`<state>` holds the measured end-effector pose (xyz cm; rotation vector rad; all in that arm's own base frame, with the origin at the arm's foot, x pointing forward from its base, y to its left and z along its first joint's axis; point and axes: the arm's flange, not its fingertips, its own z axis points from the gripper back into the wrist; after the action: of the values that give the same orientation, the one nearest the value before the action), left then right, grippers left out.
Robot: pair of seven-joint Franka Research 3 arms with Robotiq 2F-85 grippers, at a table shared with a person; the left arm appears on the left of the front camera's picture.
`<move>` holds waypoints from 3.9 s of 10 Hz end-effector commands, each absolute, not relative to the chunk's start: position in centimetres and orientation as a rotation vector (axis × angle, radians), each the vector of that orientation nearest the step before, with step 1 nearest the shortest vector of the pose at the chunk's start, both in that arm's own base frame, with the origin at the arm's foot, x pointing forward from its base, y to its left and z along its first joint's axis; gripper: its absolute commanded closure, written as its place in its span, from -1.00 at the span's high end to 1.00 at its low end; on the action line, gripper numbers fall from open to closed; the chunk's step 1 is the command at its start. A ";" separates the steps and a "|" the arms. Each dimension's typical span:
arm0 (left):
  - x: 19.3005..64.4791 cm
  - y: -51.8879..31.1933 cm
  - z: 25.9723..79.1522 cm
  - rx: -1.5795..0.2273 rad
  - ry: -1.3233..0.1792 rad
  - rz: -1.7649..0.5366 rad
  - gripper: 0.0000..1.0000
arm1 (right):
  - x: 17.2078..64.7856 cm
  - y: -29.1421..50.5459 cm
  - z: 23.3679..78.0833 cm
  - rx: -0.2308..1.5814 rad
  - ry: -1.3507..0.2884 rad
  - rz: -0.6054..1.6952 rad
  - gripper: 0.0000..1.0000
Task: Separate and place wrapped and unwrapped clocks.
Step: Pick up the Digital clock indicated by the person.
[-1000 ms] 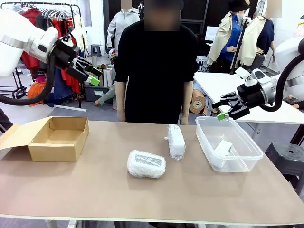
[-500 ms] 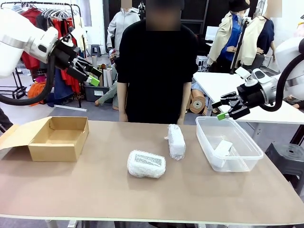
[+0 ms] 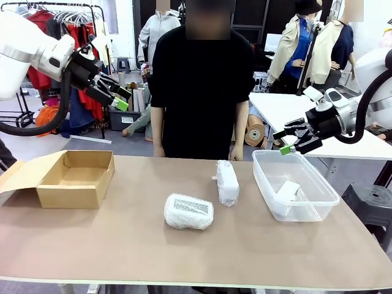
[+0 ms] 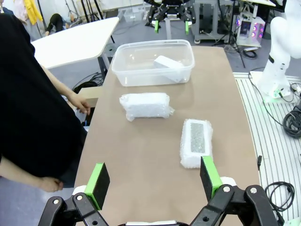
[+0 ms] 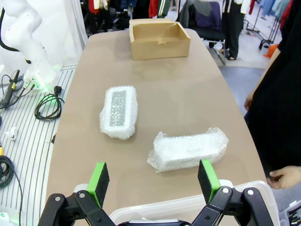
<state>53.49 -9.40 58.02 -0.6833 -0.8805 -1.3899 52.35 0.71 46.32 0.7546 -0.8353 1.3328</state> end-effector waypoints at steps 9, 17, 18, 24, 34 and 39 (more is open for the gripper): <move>53.4 -9.4 58.1 -0.685 -0.883 -1.390 1.00 | 52.4 0.7 46.5 0.752 -0.838 1.334 1.00; 53.4 -9.4 58.1 -0.685 -0.883 -1.390 1.00 | 52.4 0.7 46.5 0.752 -0.838 1.334 1.00; 53.4 -9.4 58.1 -0.685 -0.883 -1.390 1.00 | 52.4 0.7 46.5 0.752 -0.838 1.334 1.00; 53.4 -9.4 58.1 -0.685 -0.883 -1.390 1.00 | 52.4 0.7 46.5 0.752 -0.838 1.334 1.00; 53.4 -9.4 58.1 -0.685 -0.883 -1.390 1.00 | 52.3 0.7 46.3 0.755 -0.835 1.333 1.00; 53.4 -9.4 58.1 -0.685 -0.883 -1.390 1.00 | 51.4 5.4 50.0 0.677 -0.780 1.242 1.00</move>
<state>53.49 -9.42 58.02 -0.6835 -0.8804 -1.3901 51.89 4.26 49.31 0.7294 -0.8107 1.2963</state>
